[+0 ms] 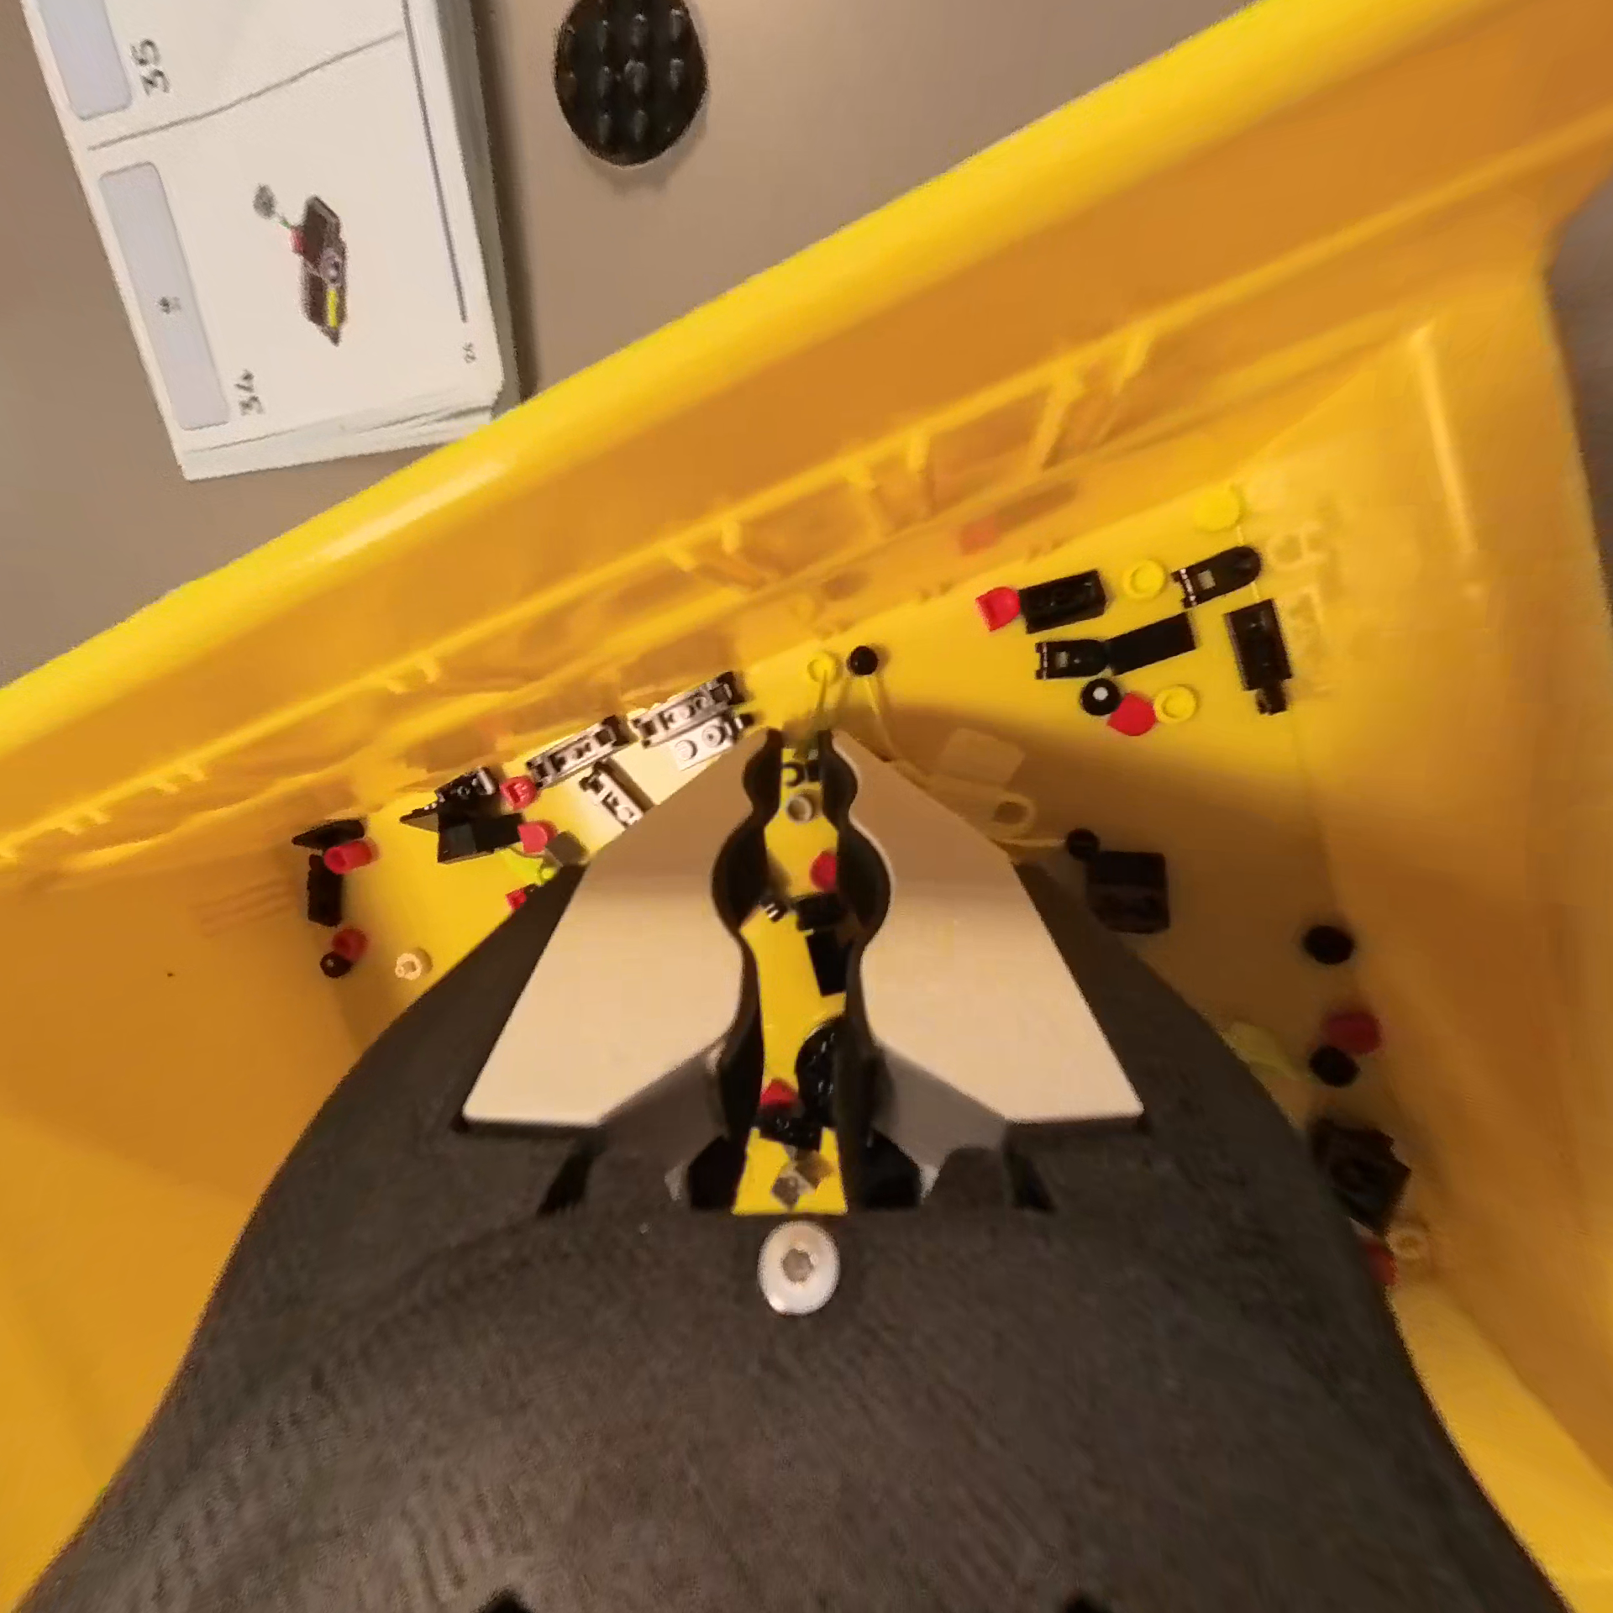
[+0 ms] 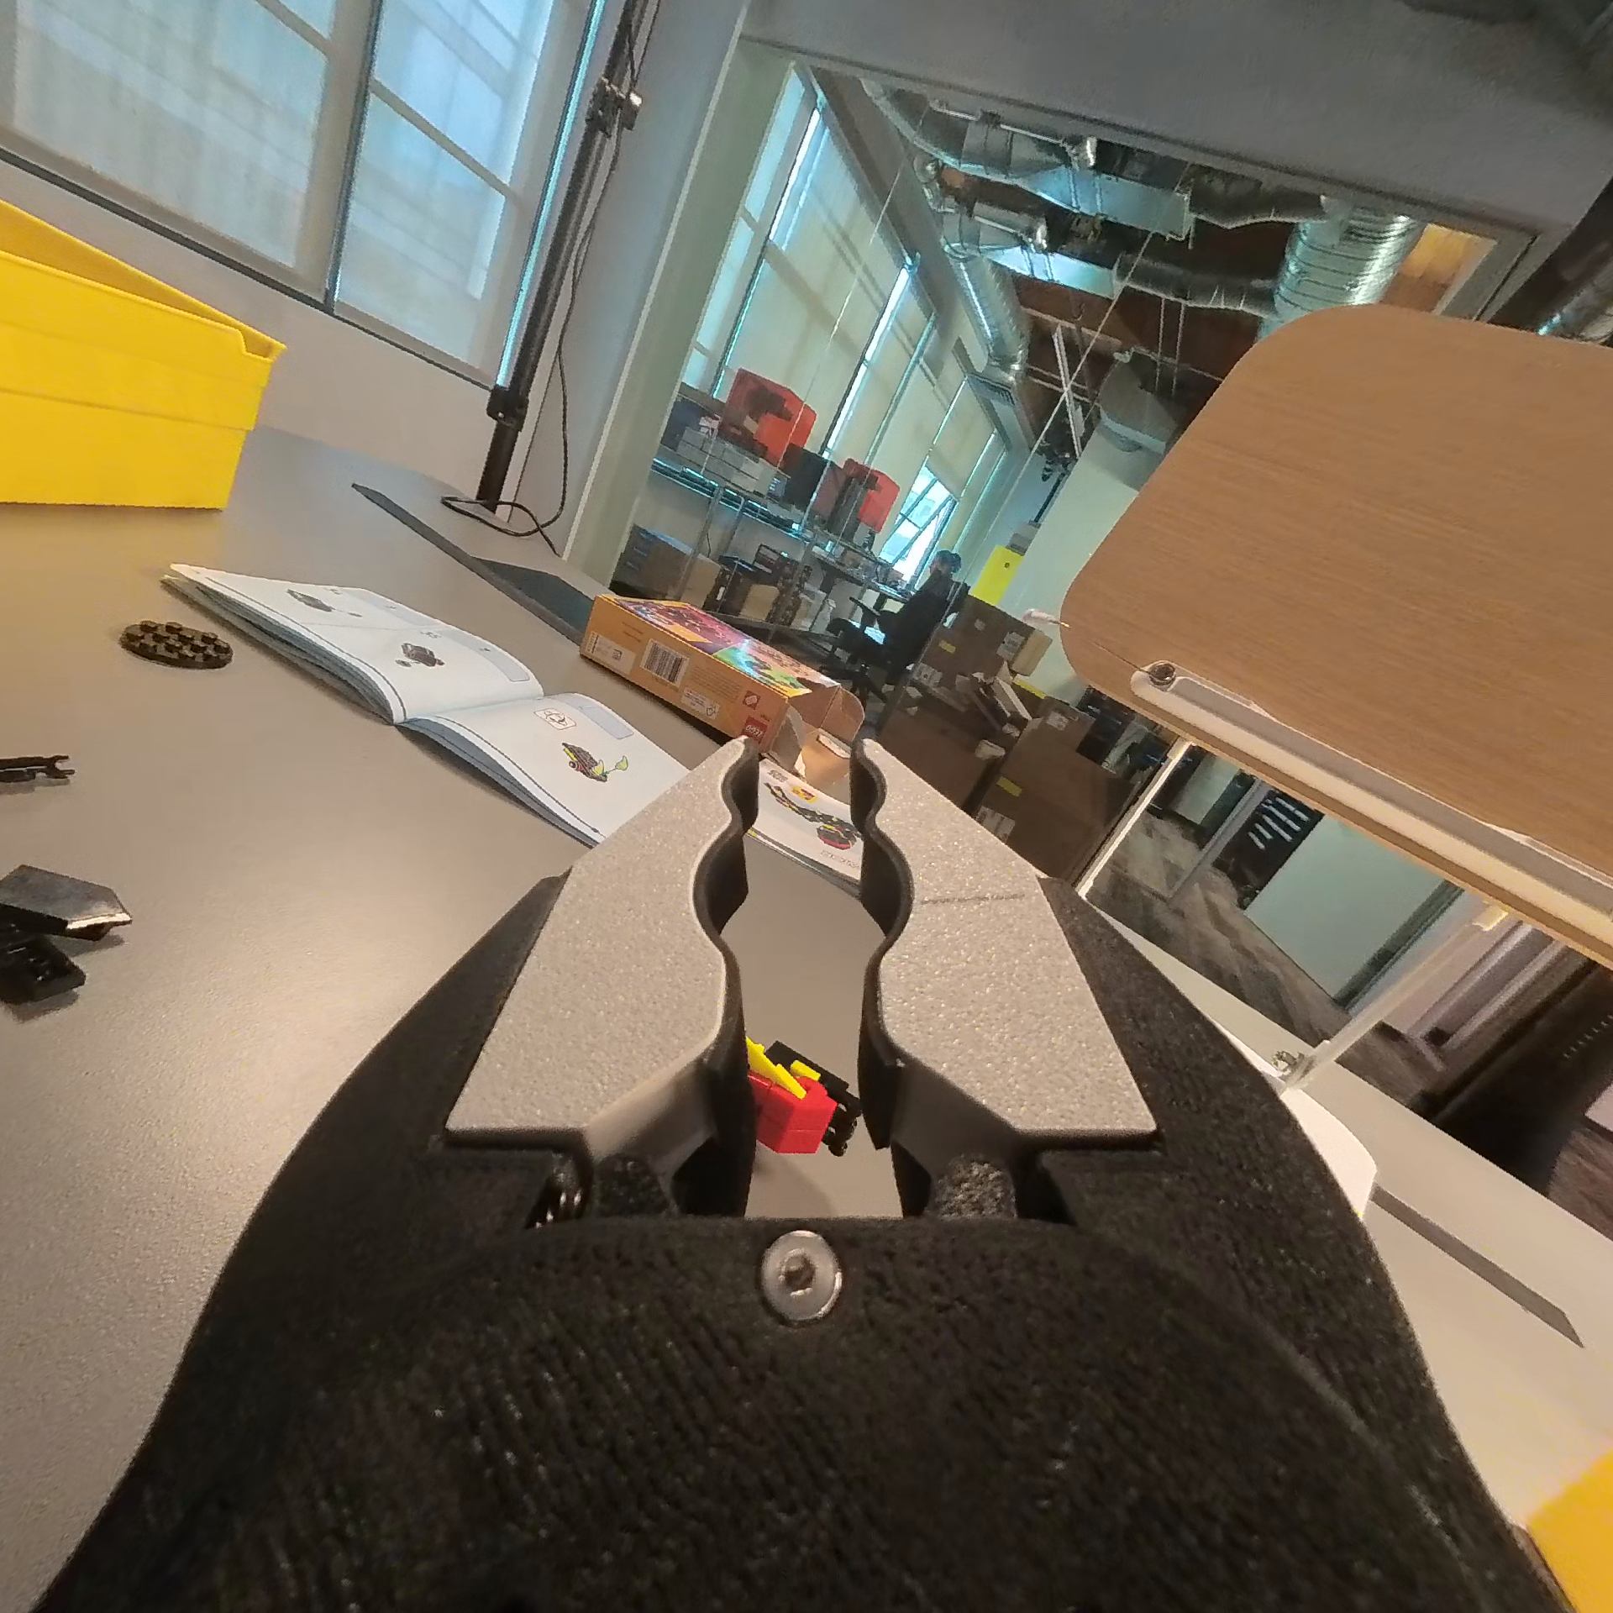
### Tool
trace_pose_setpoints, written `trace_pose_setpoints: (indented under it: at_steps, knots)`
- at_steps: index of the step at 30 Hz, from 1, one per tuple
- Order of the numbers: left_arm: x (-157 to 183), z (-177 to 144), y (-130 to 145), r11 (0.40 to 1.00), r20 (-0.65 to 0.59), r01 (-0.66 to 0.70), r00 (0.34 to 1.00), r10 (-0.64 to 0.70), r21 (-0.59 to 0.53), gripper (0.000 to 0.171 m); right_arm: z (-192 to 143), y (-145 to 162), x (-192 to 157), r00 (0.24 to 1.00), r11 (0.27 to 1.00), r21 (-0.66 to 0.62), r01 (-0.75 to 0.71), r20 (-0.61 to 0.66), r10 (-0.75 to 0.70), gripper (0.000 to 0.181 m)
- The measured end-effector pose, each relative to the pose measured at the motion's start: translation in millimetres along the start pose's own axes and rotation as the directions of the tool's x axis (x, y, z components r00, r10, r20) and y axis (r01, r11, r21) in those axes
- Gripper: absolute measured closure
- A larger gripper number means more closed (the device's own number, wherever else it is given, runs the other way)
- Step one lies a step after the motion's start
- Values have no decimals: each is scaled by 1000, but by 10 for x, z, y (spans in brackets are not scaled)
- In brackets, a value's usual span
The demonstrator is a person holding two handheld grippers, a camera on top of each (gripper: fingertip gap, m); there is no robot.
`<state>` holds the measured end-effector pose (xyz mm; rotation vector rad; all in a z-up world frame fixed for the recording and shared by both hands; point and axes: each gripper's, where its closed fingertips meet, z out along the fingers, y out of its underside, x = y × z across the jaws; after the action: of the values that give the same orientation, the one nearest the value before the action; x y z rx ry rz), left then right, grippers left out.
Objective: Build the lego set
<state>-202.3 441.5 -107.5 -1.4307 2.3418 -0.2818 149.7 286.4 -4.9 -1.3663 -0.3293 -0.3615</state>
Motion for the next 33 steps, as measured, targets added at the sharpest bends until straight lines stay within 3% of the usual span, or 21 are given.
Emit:
trace_pose_setpoints:
  at_steps: [4, 7, 13, 17, 25, 33]
  knots:
    - [-57, -200, -22, 999, 78, 37, 996, -40, 35, 164, -5, -14, 11, 1000, 1000, 11, -22, 3, 22, 164]
    - [8, -321, -4, 992, 66, 119, 990, -123, 48, 164, -13, -49, -19, 998, 998, 35, -50, 33, 49, 166]
    - [123, -146, 122, 982, 52, 181, 983, -178, -60, 163, -43, -120, -146, 993, 995, 69, -66, 107, 58, 166]
    - [55, -76, 160, 972, 73, 224, 973, -218, -75, 142, -61, -145, -170, 989, 993, 80, -86, 126, 76, 166]
    - [63, -98, 177, 980, 64, 193, 980, -190, -44, 152, -67, -155, -171, 987, 991, 84, -104, 133, 93, 167]
    - [82, -42, 181, 953, -2, 295, 955, -296, -61, 155, -64, -152, -174, 988, 992, 81, -99, 131, 87, 167]
